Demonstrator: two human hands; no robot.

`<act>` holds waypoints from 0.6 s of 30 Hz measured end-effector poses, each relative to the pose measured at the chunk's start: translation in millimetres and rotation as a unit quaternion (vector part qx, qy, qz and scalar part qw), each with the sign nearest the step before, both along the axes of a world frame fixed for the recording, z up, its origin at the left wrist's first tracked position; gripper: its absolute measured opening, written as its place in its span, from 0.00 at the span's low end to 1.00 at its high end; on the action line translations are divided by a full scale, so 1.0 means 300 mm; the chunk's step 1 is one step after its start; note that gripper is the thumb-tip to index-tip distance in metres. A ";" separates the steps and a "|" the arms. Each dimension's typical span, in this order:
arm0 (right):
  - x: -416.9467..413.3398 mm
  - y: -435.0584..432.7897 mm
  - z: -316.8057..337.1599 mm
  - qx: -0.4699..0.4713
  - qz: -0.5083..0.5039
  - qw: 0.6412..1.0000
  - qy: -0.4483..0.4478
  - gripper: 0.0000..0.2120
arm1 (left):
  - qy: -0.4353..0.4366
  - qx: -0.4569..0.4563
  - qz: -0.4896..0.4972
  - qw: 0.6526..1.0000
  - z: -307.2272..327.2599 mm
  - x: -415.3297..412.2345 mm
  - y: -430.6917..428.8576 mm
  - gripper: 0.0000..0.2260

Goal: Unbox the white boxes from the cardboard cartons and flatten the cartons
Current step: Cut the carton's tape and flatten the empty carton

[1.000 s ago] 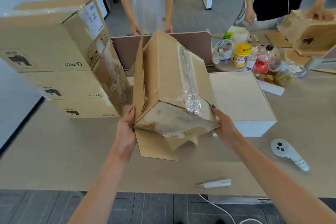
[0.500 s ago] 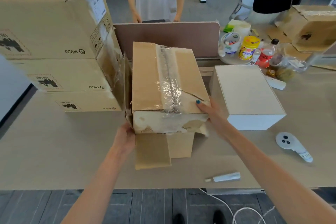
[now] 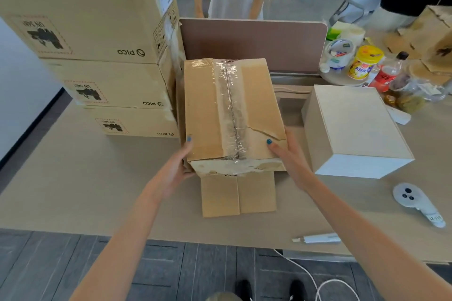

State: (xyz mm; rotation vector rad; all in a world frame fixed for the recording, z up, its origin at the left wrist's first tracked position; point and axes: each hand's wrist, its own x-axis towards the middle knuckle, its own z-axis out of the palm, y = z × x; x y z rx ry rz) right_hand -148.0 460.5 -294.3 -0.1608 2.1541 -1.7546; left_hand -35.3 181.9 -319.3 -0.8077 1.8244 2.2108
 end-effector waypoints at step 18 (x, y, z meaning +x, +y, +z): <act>0.027 0.070 -0.034 0.053 -0.140 0.989 0.018 0.35 | -0.021 -0.044 0.031 0.998 -0.019 -0.147 0.176 0.31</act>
